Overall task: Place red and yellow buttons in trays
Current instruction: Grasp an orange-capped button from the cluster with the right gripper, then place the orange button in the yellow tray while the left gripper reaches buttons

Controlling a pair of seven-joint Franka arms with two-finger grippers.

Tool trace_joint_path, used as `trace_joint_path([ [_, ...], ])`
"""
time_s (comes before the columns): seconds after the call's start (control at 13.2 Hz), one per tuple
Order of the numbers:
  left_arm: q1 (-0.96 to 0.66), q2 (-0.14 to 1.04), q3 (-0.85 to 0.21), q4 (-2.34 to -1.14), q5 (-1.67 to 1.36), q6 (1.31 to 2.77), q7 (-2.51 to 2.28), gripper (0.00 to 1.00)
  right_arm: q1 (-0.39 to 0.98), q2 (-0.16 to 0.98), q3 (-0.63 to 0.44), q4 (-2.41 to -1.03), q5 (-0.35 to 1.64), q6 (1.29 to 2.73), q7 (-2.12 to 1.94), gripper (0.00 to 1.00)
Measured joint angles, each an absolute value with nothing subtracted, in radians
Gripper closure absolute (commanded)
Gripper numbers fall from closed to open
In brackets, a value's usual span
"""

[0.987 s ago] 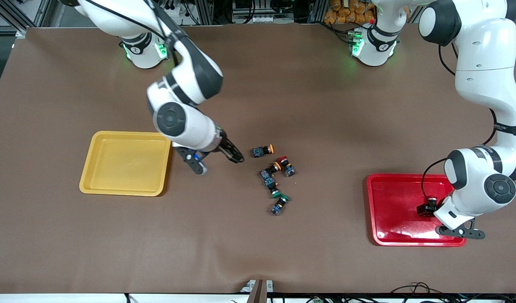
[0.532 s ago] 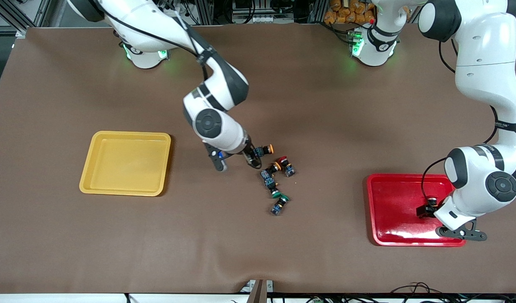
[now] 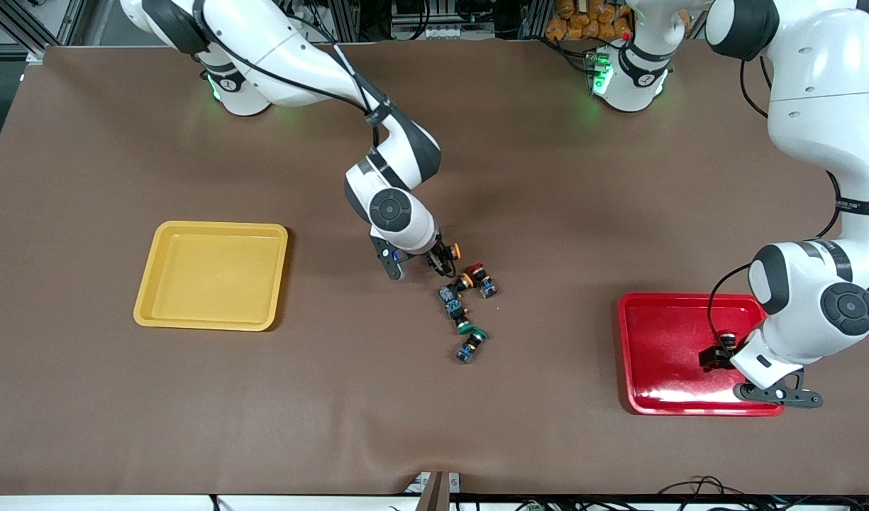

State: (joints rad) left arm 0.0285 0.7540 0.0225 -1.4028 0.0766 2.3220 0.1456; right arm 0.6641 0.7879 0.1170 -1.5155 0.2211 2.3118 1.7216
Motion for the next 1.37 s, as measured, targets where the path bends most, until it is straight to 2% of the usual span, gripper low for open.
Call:
trace_joint_path([
  [0.08, 0.027, 0.745, 0.020, -1.404, 0.077, 2.306, 0.135, 0.00, 0.671, 0.799, 0.115, -1.517, 0.217, 2.334, 1.729, 0.40],
  [0.15, 0.022, 0.734, 0.017, -1.407, 0.077, 2.287, 0.121, 0.00, 0.675, 0.810, 0.113, -1.517, 0.211, 2.349, 1.736, 0.78],
  [0.23, 0.013, 0.725, 0.015, -1.411, 0.077, 2.271, 0.099, 0.00, 0.677, 0.818, 0.111, -1.517, 0.202, 2.356, 1.737, 0.99],
  [0.53, -0.052, 0.691, 0.014, -1.435, 0.077, 2.211, -0.022, 0.00, 0.661, 0.818, 0.094, -1.496, 0.183, 2.333, 1.737, 1.00],
  [0.76, -0.102, 0.665, 0.013, -1.457, 0.077, 2.161, -0.107, 0.00, 0.598, 0.794, 0.092, -1.436, 0.174, 2.133, 1.656, 1.00],
  [0.91, -0.142, 0.648, 0.010, -1.473, 0.077, 2.128, -0.182, 0.00, 0.539, 0.738, 0.089, -1.419, 0.174, 1.998, 1.496, 1.00],
  [1.37, -0.314, 0.642, -0.007, -1.495, 0.077, 2.089, -0.483, 0.00, 0.262, 0.592, 0.080, -1.421, 0.172, 1.673, 0.900, 1.00],
])
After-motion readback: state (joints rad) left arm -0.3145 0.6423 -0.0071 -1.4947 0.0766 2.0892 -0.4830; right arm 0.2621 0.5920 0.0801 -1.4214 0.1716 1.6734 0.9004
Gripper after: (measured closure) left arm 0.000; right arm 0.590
